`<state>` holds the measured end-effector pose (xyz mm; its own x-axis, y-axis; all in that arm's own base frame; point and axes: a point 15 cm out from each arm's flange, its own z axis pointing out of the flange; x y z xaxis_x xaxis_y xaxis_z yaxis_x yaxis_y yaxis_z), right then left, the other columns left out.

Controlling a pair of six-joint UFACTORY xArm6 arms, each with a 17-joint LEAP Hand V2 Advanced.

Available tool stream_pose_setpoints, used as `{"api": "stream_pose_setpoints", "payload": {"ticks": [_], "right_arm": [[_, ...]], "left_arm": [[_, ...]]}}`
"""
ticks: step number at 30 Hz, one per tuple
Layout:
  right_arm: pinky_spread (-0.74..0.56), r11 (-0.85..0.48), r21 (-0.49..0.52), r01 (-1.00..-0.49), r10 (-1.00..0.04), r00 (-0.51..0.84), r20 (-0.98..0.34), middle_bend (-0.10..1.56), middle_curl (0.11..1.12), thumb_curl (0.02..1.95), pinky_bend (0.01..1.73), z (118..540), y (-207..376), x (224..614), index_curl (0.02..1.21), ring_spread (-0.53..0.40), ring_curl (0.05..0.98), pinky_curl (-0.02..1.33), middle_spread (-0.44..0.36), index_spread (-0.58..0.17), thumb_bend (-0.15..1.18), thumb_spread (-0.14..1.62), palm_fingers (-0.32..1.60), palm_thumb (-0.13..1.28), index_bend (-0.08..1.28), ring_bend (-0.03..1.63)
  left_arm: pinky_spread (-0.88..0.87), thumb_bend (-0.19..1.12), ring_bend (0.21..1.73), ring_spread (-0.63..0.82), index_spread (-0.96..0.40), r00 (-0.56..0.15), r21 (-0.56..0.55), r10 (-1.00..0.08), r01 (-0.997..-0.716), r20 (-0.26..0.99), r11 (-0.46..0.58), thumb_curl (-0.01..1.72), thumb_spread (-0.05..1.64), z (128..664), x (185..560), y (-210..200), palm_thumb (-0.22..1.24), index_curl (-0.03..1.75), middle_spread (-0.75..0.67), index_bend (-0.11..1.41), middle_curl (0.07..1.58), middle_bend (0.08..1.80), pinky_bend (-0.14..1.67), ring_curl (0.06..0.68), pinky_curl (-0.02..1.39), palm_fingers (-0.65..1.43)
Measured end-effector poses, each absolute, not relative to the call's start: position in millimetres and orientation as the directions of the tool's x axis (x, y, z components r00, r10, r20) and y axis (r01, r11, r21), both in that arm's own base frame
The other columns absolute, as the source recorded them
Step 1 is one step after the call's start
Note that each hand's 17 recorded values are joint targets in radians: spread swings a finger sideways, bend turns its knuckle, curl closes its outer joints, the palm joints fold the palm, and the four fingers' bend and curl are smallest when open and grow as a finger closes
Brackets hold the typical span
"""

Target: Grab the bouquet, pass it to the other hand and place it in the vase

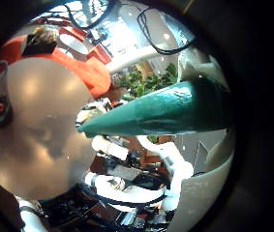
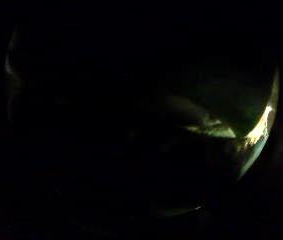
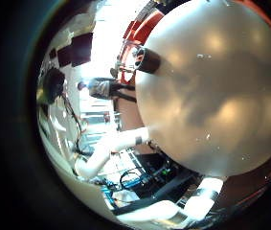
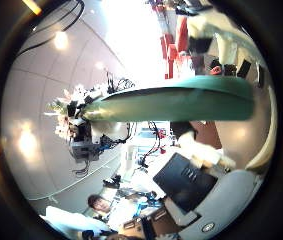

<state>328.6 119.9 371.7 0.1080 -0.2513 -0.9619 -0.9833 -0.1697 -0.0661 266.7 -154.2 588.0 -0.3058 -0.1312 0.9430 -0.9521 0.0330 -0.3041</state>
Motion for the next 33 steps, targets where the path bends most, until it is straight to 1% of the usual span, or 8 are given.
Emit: {"api": "stream_pose_setpoints", "payload": {"ticks": [3, 4, 8, 12, 17, 23, 29, 33], "right_arm": [[-0.34, -0.16, -0.061, -0.985, -0.259, 0.102, -0.961, 0.93, 0.65, 0.87, 0.98, 369, 115, 329, 0.72, -0.22, 0.62, 0.82, -0.14, -0.343, -0.03, 0.97, 0.27, 0.82, 0.52, 1.22], [-0.28, -0.155, -0.059, -0.986, -0.264, 0.099, -0.959, 0.9, 0.63, 0.84, 0.91, 368, 112, 330, 0.7, -0.21, 0.602, 0.8, -0.134, -0.351, -0.03, 0.97, 0.2, 0.82, 0.5, 1.19], [-0.12, -0.147, -0.063, -0.987, -0.27, 0.101, -0.957, 0.78, 0.58, 0.79, 0.85, 367, 111, 331, 0.63, -0.172, 0.542, 0.76, -0.101, -0.36, -0.03, 0.97, 0.08, 0.82, 0.45, 1.08], [0.1, -0.147, -0.066, -0.987, -0.271, 0.105, -0.957, 0.66, 0.51, 0.73, 0.8, 365, 111, 332, 0.56, -0.096, 0.479, 0.71, -0.063, -0.371, -0.03, 0.97, 0.03, 0.81, 0.39, 0.96], [0.27, -0.143, -0.071, -0.987, -0.282, 0.109, -0.953, 0.58, 0.46, 0.68, 0.73, 363, 113, 335, 0.5, -0.038, 0.419, 0.63, -0.04, -0.377, -0.03, 0.97, 0.07, 0.8, 0.34, 0.87], [0.36, -0.152, -0.059, -0.987, -0.277, 0.1, -0.956, 0.51, 0.42, 0.64, 0.66, 359, 116, 335, 0.46, -0.008, 0.378, 0.57, -0.024, -0.377, -0.02, 0.97, 0.13, 0.81, 0.29, 0.81], [0.4, -0.145, -0.058, -0.988, -0.28, 0.097, -0.955, 0.46, 0.39, 0.62, 0.6, 355, 115, 338, 0.43, -0.006, 0.353, 0.51, -0.026, -0.372, -0.02, 0.97, 0.2, 0.82, 0.25, 0.8], [0.41, -0.153, -0.044, -0.987, -0.292, 0.088, -0.953, 0.44, 0.38, 0.61, 0.57, 349, 113, 337, 0.42, -0.02, 0.347, 0.49, -0.028, -0.372, -0.02, 0.97, 0.24, 0.82, 0.22, 0.81]], "left_arm": [[-0.53, 0.18, 1.55, -0.38, -0.62, -0.338, -0.35, -0.179, -0.936, 0.924, -0.041, 0.71, 0.99, 603, 278, -134, 0.99, 0.92, -0.48, 0.84, 0.89, 1.23, 1.29, 0.523, 0.79, 1.05], [-0.53, 0.17, 1.56, -0.38, -0.62, -0.347, -0.365, -0.196, -0.929, 0.917, -0.066, 0.72, 1.0, 608, 281, -127, 0.99, 0.93, -0.48, 0.84, 0.9, 1.23, 1.29, 0.526, 0.8, 1.05], [-0.54, 0.16, 1.56, -0.38, -0.64, -0.356, -0.397, -0.244, -0.907, 0.902, -0.142, 0.75, 1.01, 617, 290, -105, 1.0, 1.0, -0.48, 0.82, 0.9, 1.24, 1.28, 0.534, 0.83, 1.04], [-0.55, 0.15, 1.56, -0.38, -0.66, -0.352, -0.424, -0.29, -0.872, 0.89, -0.243, 0.78, 1.03, 621, 301, -72, 1.01, 1.05, -0.48, 0.8, 0.91, 1.24, 1.27, 0.539, 0.86, 1.03], [-0.56, 0.14, 1.57, -0.38, -0.68, -0.356, -0.458, -0.329, -0.828, 0.875, -0.323, 0.81, 1.04, 617, 310, -38, 1.02, 1.11, -0.48, 0.77, 0.91, 1.24, 1.25, 0.544, 0.89, 1.03], [-0.57, 0.12, 1.56, -0.38, -0.7, -0.346, -0.48, -0.365, -0.785, 0.864, -0.392, 0.84, 1.05, 609, 321, -8, 1.03, 1.17, -0.48, 0.74, 0.92, 1.24, 1.23, 0.547, 0.92, 1.03], [-0.59, 0.11, 1.56, -0.38, -0.71, -0.312, -0.464, -0.376, -0.774, 0.872, -0.431, 0.87, 1.06, 591, 337, 11, 1.03, 1.22, -0.48, 0.7, 0.92, 1.23, 1.2, 0.549, 0.96, 1.04], [-0.6, 0.1, 1.55, -0.38, -0.72, -0.304, -0.443, -0.355, -0.786, 0.884, -0.432, 0.88, 1.06, 581, 345, 9, 1.04, 1.24, -0.48, 0.68, 0.92, 1.23, 1.19, 0.55, 0.97, 1.04]]}}
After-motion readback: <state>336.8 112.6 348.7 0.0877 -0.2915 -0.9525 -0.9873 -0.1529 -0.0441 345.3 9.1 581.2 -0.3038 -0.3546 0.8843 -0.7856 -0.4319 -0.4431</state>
